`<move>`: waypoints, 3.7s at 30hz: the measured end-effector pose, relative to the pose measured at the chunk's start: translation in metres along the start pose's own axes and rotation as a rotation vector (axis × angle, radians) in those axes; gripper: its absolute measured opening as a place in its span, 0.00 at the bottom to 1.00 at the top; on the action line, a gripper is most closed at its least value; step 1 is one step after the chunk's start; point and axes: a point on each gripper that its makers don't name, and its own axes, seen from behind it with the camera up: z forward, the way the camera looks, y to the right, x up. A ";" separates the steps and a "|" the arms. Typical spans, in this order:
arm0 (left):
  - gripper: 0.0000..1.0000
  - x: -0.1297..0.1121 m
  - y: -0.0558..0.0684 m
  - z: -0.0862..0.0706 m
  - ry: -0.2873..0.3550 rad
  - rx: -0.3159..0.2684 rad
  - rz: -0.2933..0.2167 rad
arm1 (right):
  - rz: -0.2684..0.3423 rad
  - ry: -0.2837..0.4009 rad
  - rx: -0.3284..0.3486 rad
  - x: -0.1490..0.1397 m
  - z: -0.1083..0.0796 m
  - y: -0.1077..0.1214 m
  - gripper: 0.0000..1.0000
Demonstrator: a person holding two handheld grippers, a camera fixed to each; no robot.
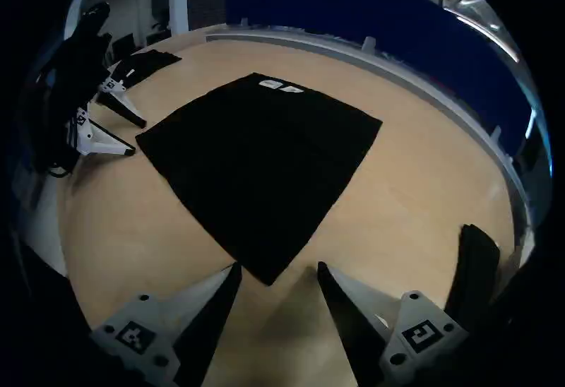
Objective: Fold towel
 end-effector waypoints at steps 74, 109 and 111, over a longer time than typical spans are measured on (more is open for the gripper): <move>0.08 0.059 0.020 -0.101 0.115 0.046 -0.124 | -0.017 0.090 0.013 0.070 -0.100 -0.012 0.13; 0.08 0.110 -0.031 -0.068 0.164 0.111 -0.124 | 0.049 0.081 -0.001 0.121 -0.056 0.035 0.13; 0.08 0.113 -0.036 -0.062 0.166 0.114 -0.125 | 0.063 0.081 -0.004 0.125 -0.049 0.041 0.13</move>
